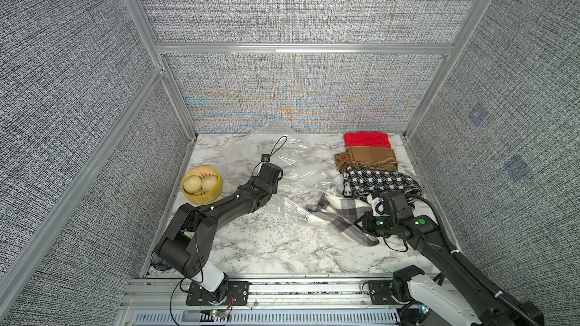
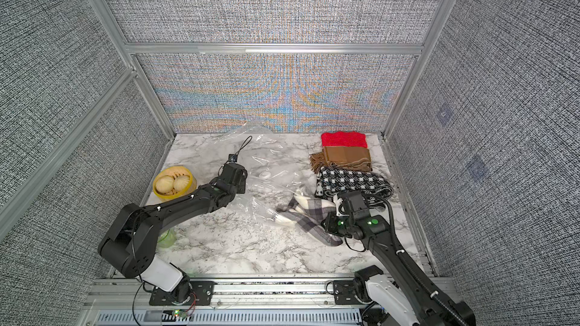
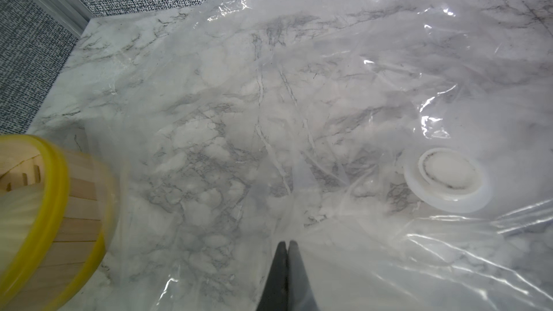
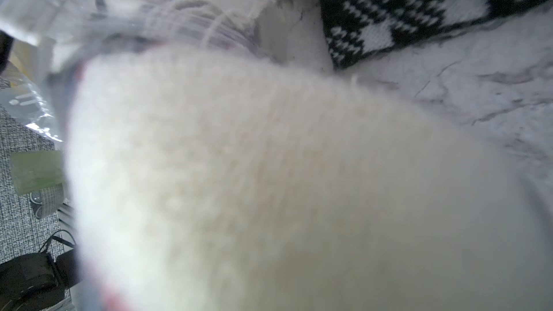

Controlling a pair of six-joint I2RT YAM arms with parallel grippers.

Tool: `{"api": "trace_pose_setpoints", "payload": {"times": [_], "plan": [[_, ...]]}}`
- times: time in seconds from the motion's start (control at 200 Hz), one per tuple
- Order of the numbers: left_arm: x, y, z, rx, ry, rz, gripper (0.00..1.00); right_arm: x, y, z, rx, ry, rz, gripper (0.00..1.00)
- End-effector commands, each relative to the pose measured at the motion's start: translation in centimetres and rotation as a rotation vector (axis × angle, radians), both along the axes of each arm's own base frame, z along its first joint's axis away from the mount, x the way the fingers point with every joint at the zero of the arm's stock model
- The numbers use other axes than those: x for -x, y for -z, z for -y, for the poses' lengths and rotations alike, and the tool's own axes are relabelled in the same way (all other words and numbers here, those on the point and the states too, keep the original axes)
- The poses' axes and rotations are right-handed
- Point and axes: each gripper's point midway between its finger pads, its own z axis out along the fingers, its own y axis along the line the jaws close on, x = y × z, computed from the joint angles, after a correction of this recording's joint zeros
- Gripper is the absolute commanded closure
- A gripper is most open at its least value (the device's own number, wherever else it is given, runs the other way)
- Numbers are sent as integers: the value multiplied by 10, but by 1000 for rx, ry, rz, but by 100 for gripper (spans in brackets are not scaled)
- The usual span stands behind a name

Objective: Take the scarf out of the vacuum bag
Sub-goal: Take out the scarf from the vacuum bag.

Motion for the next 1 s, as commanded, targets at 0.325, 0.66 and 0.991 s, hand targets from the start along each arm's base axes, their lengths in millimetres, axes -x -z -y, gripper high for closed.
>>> {"api": "trace_pose_setpoints", "payload": {"times": [0.325, 0.66, 0.991], "plan": [[-22, 16, -56, -143, -164, -38, 100, 4, 6, -7, -93, -10, 23, 100], [-25, 7, -69, -38, -168, -30, 100, 14, 18, 6, -55, -13, -71, 100], [-31, 12, -65, -13, -136, -63, 100, 17, 11, 15, -44, 20, -8, 100]]}}
